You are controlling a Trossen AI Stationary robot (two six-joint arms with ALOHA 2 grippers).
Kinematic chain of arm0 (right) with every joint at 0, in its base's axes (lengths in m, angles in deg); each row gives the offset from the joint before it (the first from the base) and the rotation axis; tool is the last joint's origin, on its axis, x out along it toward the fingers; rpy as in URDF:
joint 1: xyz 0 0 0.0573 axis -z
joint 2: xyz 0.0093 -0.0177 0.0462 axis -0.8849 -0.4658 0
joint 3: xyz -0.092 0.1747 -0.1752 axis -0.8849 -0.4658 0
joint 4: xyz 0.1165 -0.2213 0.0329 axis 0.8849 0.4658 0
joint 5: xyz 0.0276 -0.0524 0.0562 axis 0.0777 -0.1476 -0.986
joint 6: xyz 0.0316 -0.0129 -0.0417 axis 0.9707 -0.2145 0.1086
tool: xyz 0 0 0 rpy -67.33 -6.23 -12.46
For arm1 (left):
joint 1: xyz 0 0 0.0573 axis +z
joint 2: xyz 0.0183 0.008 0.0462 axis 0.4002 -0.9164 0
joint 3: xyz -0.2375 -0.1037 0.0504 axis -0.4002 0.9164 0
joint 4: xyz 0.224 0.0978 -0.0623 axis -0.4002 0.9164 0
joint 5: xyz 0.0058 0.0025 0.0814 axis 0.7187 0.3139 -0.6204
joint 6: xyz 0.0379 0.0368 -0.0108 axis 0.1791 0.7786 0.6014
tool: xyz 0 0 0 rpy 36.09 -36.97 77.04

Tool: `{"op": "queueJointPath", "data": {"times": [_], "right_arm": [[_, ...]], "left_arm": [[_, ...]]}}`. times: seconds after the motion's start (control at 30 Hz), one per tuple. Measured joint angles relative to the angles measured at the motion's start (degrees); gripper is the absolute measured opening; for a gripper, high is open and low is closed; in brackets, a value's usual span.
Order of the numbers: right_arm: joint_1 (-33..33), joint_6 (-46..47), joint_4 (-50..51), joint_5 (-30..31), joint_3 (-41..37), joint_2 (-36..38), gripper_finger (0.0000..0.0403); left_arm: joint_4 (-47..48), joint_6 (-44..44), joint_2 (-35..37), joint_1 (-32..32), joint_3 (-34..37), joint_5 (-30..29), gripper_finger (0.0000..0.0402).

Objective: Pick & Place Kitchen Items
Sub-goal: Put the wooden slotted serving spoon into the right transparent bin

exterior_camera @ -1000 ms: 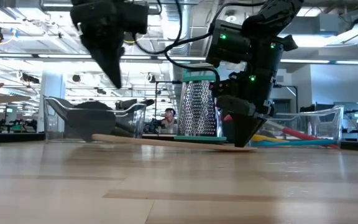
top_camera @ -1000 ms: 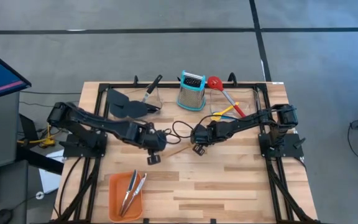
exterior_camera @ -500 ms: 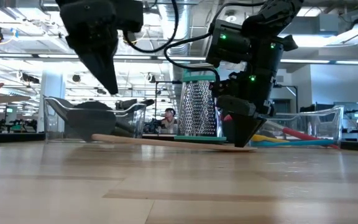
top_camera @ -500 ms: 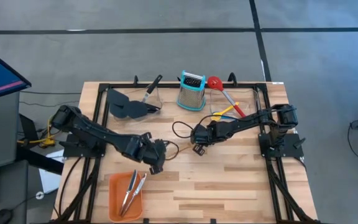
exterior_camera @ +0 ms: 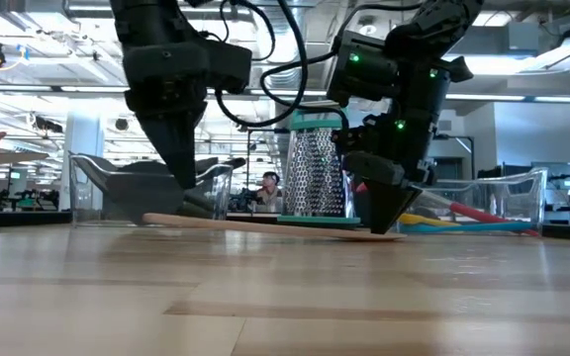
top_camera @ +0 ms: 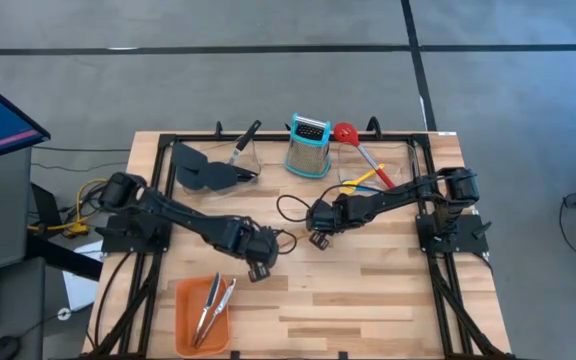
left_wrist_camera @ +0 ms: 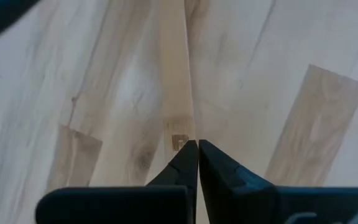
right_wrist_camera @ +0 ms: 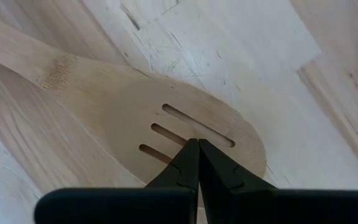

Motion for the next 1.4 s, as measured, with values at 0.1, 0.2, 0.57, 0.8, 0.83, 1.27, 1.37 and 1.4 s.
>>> {"op": "queueJointPath", "data": {"times": [0.1, 0.2, 0.57, 0.8, 0.83, 1.27, 1.37, 1.4], "right_arm": [[-0.02, 0.02, -0.19, 0.72, 0.0, -0.02, 0.0], [-0.03, 0.0, -0.21, 1.19, -0.02, -0.04, 0.0], [0.02, -0.92, -0.14, 1.39, -0.02, -0.04, 0.0], [0.02, -0.94, -0.17, 1.39, -0.02, -0.04, 0.0], [0.02, -0.94, -0.19, 1.39, -0.02, -0.02, 0.0], [0.07, -1.55, -1.61, 1.59, -0.02, -0.04, 0.0], [0.07, -1.55, -1.7, 1.61, -0.04, -0.04, 0.0], [0.07, -1.55, -1.69, 1.59, -0.04, -0.04, 0.0]], "left_arm": [[0.02, 0.11, 0.0, 0.63, 0.04, 1.47, 0.0006], [0.0, 0.12, 0.0, 1.02, 0.04, 3.06, 0.0022], [0.0, 0.12, 0.0, 3.62, 0.09, 4.39, 0.013], [-0.09, 0.14, 0.0, 4.8, 0.2, 5.51, 0.0193], [-0.2, 0.14, 0.0, 4.93, 0.48, 5.53, 0.02], [-10.67, 0.04, -0.02, 5.13, 8.61, 7.44, 0.0212], [-13.77, 0.1, -0.02, 5.13, 10.03, 7.43, 0.0209], [-14.2, 0.1, -0.02, 5.13, 10.54, 7.43, 0.0209]]}}
